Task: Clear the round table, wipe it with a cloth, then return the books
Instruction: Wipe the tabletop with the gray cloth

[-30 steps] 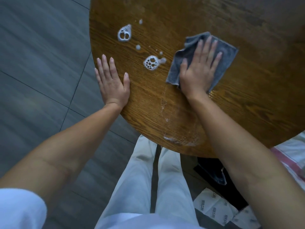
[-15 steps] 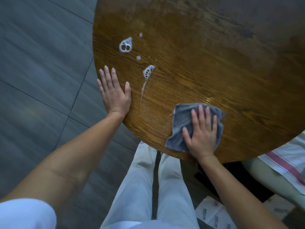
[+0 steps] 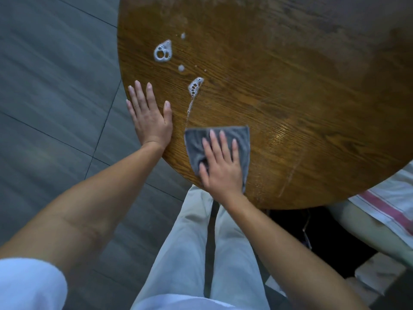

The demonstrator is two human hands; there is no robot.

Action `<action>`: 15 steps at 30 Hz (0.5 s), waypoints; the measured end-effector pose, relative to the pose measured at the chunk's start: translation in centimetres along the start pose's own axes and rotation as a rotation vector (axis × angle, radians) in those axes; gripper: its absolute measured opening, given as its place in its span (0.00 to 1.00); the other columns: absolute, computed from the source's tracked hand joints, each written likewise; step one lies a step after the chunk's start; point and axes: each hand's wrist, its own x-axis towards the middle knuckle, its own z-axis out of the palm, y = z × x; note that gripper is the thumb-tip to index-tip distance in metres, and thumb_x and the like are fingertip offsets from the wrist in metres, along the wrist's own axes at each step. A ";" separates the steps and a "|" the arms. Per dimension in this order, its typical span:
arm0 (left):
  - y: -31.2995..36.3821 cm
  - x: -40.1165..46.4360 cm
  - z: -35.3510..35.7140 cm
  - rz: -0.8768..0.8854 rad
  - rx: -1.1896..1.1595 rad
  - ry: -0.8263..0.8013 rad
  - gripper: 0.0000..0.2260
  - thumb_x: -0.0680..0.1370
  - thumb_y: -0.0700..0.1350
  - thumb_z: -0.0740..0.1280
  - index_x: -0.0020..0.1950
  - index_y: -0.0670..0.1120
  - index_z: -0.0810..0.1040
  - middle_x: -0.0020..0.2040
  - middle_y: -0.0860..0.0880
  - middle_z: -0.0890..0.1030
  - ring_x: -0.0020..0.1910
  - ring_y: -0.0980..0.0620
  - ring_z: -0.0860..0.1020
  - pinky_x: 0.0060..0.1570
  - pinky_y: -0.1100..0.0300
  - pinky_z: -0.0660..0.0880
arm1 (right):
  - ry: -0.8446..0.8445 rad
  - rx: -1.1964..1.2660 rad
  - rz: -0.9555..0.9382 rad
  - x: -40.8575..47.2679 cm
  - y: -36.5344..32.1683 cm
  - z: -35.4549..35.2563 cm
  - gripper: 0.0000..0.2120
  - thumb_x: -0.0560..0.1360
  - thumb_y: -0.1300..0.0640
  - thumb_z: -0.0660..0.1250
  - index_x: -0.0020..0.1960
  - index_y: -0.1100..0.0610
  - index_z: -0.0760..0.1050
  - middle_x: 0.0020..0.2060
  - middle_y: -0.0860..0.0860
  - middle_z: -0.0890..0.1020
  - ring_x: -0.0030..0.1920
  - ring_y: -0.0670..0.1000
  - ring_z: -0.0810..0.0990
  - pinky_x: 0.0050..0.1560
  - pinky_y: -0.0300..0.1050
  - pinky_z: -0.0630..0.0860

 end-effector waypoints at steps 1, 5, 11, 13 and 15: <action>0.0 -0.1 0.0 -0.001 0.004 -0.002 0.30 0.85 0.59 0.49 0.84 0.45 0.53 0.85 0.42 0.49 0.84 0.42 0.45 0.82 0.43 0.43 | -0.028 -0.017 -0.025 -2.1 1.0 0.1 0.32 0.83 0.45 0.60 0.84 0.55 0.59 0.84 0.54 0.56 0.84 0.57 0.50 0.83 0.62 0.48; 0.1 -0.1 0.0 -0.007 0.014 -0.008 0.31 0.85 0.59 0.48 0.85 0.45 0.52 0.85 0.42 0.48 0.84 0.42 0.45 0.82 0.43 0.43 | -0.029 -0.097 0.079 -7.0 10.1 -1.9 0.34 0.81 0.41 0.59 0.83 0.51 0.59 0.84 0.56 0.57 0.84 0.59 0.53 0.82 0.64 0.50; 0.2 -0.2 0.0 -0.012 0.029 0.001 0.31 0.85 0.59 0.48 0.85 0.45 0.52 0.85 0.42 0.48 0.84 0.42 0.45 0.82 0.43 0.43 | 0.130 -0.066 0.645 0.8 17.4 -6.9 0.35 0.82 0.45 0.54 0.84 0.59 0.52 0.84 0.61 0.51 0.84 0.63 0.47 0.82 0.66 0.48; 0.3 -0.2 0.0 -0.012 0.027 0.002 0.31 0.85 0.59 0.48 0.85 0.45 0.52 0.85 0.41 0.48 0.84 0.42 0.45 0.82 0.43 0.43 | 0.159 -0.035 0.691 4.8 14.5 -6.5 0.36 0.82 0.46 0.53 0.84 0.62 0.51 0.84 0.62 0.51 0.84 0.63 0.47 0.82 0.65 0.47; 0.2 -0.1 -0.1 -0.007 0.025 0.005 0.30 0.85 0.58 0.48 0.85 0.45 0.52 0.85 0.41 0.48 0.84 0.41 0.45 0.82 0.43 0.42 | 0.173 -0.020 0.597 7.2 10.4 -5.4 0.36 0.81 0.47 0.55 0.83 0.64 0.54 0.83 0.62 0.53 0.84 0.63 0.50 0.82 0.65 0.47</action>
